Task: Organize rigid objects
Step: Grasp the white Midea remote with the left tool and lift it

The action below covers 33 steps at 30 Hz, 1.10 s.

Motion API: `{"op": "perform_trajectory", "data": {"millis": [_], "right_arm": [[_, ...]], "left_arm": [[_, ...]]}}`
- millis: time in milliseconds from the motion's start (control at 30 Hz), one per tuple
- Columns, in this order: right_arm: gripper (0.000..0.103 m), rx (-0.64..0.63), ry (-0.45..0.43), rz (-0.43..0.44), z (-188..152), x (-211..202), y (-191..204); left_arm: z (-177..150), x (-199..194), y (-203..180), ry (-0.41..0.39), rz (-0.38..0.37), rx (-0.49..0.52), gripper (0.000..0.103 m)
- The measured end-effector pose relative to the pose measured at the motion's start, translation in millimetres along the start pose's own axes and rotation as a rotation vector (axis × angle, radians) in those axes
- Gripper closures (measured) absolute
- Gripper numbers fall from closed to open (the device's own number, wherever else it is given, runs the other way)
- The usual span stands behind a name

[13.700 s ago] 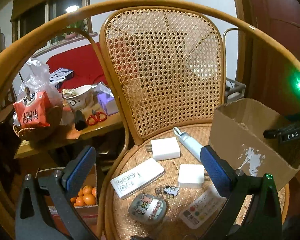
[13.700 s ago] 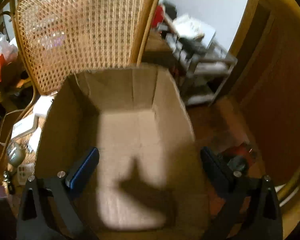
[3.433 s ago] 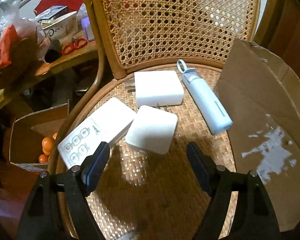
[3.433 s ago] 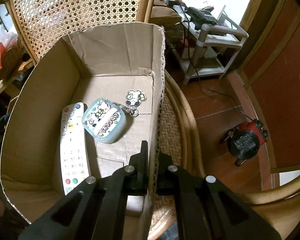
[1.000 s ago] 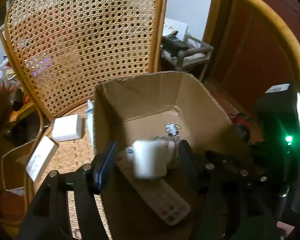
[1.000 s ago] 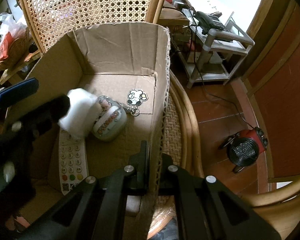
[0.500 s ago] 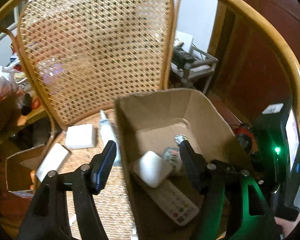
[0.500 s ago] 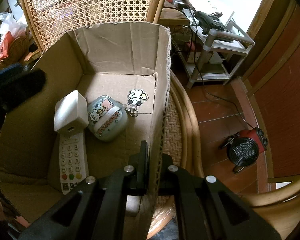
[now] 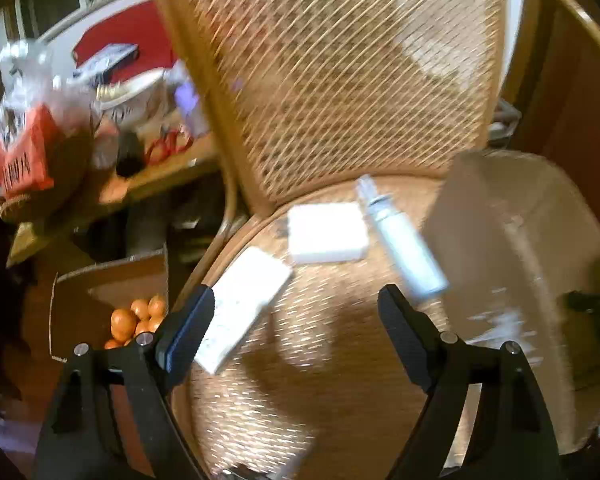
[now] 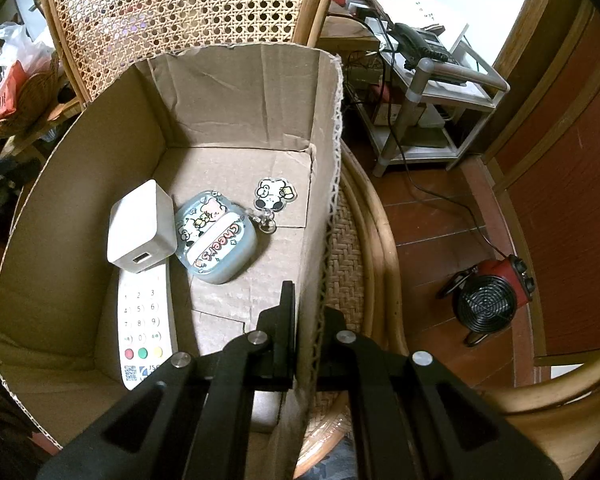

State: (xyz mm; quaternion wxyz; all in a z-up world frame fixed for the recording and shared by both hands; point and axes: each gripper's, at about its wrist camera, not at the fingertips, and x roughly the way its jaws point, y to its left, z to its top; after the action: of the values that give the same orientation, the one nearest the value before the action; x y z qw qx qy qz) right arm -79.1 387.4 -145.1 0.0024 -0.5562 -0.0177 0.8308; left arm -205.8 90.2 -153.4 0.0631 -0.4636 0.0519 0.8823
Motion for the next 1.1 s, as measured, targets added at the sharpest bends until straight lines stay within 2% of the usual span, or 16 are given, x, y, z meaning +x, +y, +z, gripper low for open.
{"op": "perform_trajectory", "data": {"millis": [233,333,533,600,733,767,833,867,900,1100], "right_arm": [[0.096,-0.003,0.001,-0.002,-1,1,0],[0.096,0.000,0.000,-0.001,0,0,0],[0.096,-0.001,0.000,-0.002,0,1,0],[0.096,-0.003,0.000,-0.003,-1,1,0],[0.096,-0.005,0.001,-0.006,-1,1,0],[0.096,-0.004,0.001,-0.007,0,1,-1],[0.096,-0.004,0.001,-0.007,0,1,-2],[0.096,-0.006,0.001,-0.007,0,1,-1],[0.096,-0.006,0.001,-0.007,0,1,-2],[0.096,-0.007,0.002,-0.007,0,1,-2]], "left_arm": [[-8,47,25,0.106,0.003,-0.035,0.020],[-10,60,28,0.122,0.017,-0.047,0.020],[-3,81,36,0.150,0.055,-0.044,0.008],[-2,88,43,0.162,0.024,-0.077,0.000],[-2,89,39,0.179,0.015,-0.069,0.000],[-3,88,39,0.180,0.005,-0.080,0.006],[-5,79,37,0.164,-0.042,-0.092,0.034],[-4,75,34,0.155,-0.039,-0.083,0.057],[-4,72,29,0.165,-0.014,-0.056,0.057],[-12,66,18,0.153,-0.027,-0.065,0.057]]}}
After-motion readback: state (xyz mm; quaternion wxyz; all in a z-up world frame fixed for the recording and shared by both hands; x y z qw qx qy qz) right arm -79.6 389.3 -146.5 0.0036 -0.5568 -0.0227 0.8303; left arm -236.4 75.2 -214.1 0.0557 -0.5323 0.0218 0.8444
